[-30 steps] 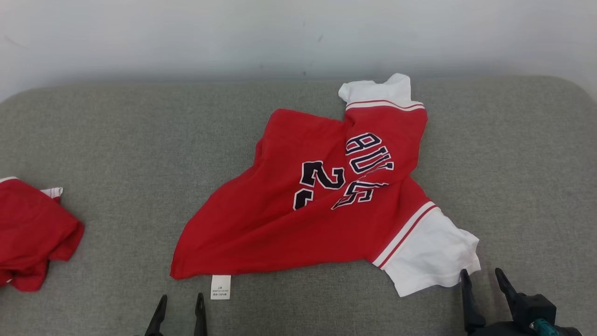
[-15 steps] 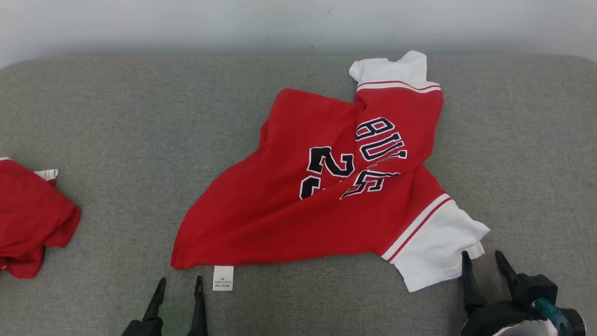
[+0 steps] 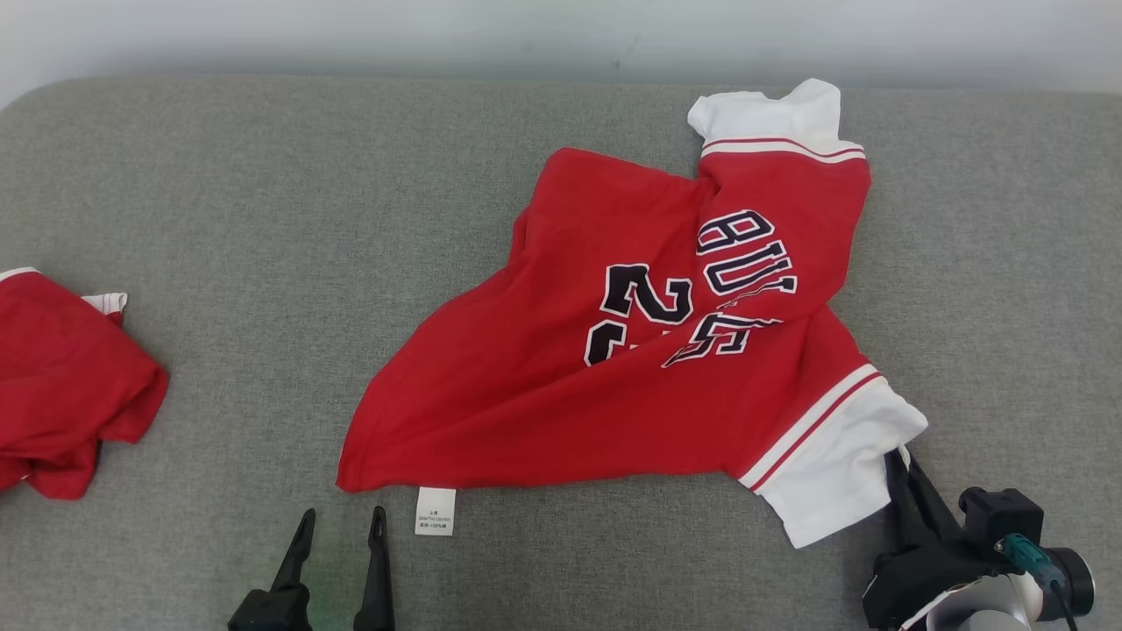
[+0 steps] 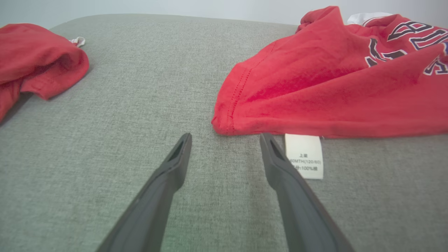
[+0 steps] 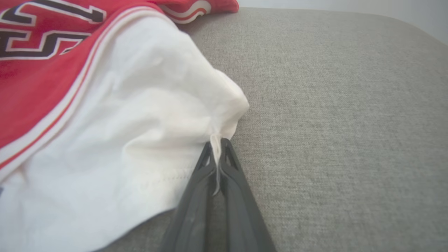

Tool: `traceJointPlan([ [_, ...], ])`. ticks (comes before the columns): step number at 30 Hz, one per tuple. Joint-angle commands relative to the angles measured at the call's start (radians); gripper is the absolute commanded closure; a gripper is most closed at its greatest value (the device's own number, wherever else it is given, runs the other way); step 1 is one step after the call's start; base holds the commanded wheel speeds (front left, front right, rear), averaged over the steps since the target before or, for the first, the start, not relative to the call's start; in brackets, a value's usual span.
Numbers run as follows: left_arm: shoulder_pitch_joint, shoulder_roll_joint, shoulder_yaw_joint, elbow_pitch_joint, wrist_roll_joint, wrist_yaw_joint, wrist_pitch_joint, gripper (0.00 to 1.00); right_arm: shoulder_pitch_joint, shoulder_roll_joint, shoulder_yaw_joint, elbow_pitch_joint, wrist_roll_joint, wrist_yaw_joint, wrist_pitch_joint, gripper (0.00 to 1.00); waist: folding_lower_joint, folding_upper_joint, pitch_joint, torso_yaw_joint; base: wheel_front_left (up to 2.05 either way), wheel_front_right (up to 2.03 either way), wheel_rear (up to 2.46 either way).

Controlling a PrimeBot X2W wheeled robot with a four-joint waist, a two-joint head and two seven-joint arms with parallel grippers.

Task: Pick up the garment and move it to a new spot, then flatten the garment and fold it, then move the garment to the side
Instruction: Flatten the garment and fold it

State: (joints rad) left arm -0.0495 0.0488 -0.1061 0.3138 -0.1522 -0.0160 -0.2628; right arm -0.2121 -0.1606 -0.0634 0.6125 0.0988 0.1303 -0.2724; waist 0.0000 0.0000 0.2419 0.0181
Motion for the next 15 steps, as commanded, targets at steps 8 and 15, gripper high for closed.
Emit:
traceJointPlan([
  [8,-0.021,0.003,0.000,-0.004,-0.020,-0.006,-0.003,0.00,0.054,-0.004,-0.050,-0.073,0.014,0.000,0.008,1.00,0.0000,0.0000,-0.010,-0.030,0.00,0.00,0.00],
  [15,-0.041,0.003,0.003,0.019,-0.040,-0.008,-0.003,0.00,0.077,-0.011,-0.093,-0.116,0.001,0.000,0.008,1.00,0.0000,0.0000,0.003,-0.072,0.00,0.00,0.00],
])
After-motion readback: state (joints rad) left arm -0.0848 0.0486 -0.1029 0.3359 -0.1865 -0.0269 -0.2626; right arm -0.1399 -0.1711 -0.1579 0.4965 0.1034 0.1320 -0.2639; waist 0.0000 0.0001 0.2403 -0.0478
